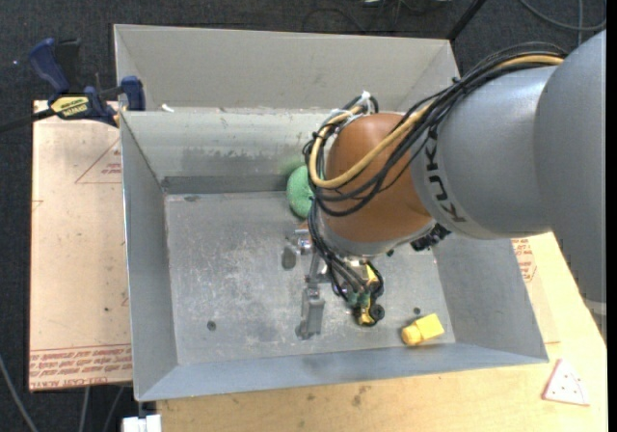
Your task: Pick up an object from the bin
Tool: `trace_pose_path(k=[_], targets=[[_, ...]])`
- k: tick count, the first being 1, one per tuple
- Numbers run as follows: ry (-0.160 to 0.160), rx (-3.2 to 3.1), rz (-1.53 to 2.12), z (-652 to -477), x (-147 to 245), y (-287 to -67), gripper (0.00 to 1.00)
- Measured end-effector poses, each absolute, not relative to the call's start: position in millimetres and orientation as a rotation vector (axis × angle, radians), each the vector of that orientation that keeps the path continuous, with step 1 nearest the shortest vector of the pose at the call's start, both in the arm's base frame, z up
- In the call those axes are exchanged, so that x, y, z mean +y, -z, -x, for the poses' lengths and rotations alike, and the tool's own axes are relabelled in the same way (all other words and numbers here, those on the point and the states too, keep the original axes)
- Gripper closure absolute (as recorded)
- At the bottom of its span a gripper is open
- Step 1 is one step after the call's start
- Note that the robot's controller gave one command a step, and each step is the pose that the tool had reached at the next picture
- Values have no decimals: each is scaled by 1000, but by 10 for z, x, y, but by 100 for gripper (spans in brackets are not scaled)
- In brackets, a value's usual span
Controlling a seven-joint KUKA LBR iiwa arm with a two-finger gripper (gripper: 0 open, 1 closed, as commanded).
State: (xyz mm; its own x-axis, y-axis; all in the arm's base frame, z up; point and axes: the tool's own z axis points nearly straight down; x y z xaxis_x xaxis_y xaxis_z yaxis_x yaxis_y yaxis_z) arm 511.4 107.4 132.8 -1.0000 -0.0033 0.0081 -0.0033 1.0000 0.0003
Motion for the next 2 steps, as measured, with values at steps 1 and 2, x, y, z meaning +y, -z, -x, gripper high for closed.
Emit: trace_pose_path(k=[1, 2], targets=[[2, -3141, -1, -5131, 1070, -1372, 0], [0, -3134, -45, -5163, 976, -1777, 0]])
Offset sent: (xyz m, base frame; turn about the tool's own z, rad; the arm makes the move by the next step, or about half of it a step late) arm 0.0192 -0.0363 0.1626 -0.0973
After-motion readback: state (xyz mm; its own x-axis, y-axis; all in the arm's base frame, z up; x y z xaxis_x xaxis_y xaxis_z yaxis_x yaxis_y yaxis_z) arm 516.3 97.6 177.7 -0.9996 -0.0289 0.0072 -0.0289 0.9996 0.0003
